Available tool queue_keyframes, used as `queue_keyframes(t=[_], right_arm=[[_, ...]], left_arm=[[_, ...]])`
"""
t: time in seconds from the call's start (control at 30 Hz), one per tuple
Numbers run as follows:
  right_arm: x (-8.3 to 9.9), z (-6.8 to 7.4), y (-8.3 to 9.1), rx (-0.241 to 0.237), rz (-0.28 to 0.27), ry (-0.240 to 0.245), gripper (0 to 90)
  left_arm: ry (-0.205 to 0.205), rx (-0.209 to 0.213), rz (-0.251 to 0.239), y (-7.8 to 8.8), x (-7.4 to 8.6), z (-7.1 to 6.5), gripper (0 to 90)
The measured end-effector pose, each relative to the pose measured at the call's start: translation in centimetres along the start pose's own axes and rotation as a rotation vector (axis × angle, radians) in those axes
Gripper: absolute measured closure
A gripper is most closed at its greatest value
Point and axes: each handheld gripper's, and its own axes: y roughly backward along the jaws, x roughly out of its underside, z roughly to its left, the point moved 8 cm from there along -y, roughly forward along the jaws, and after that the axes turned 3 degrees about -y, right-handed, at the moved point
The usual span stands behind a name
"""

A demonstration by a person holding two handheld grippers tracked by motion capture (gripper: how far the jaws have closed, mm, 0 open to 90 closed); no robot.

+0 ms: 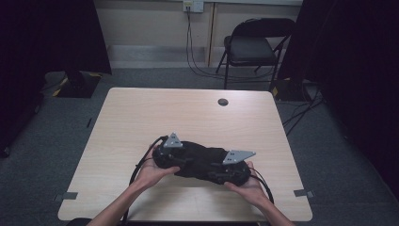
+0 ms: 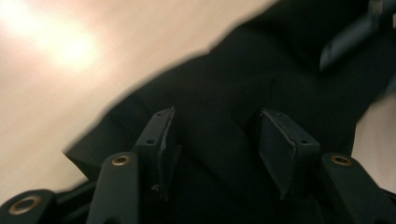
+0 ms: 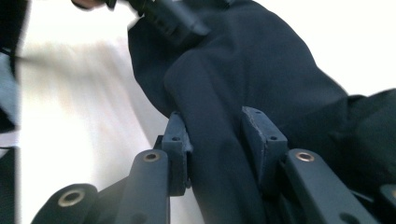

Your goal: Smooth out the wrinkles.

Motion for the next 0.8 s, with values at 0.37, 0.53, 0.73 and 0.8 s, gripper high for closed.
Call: queue_keyframes(t=[0.37, 0.53, 0.73, 0.8], right_arm=[[-3.5, -2.2, 0.2, 0.138, -0.038, -0.078, 69.5], [-0.7, -2.9, 0.9, 0.192, 0.001, -0.078, 50.9], [1.6, -2.8, 1.7, 0.212, 0.022, -0.104, 40.5], [2.1, -2.8, 1.3, 0.225, 0.036, -0.111, 38.0]], left_arm=[[-0.051, -0.036, 0.035, -0.7, 1.3, -0.7, 40.9], [0.005, 0.010, 0.022, -0.6, 1.1, -0.3, 38.5], [0.064, 0.024, -0.082, 1.3, -1.5, 1.0, 36.1], [0.052, 0.000, -0.066, 1.0, -1.3, 1.5, 34.3]])
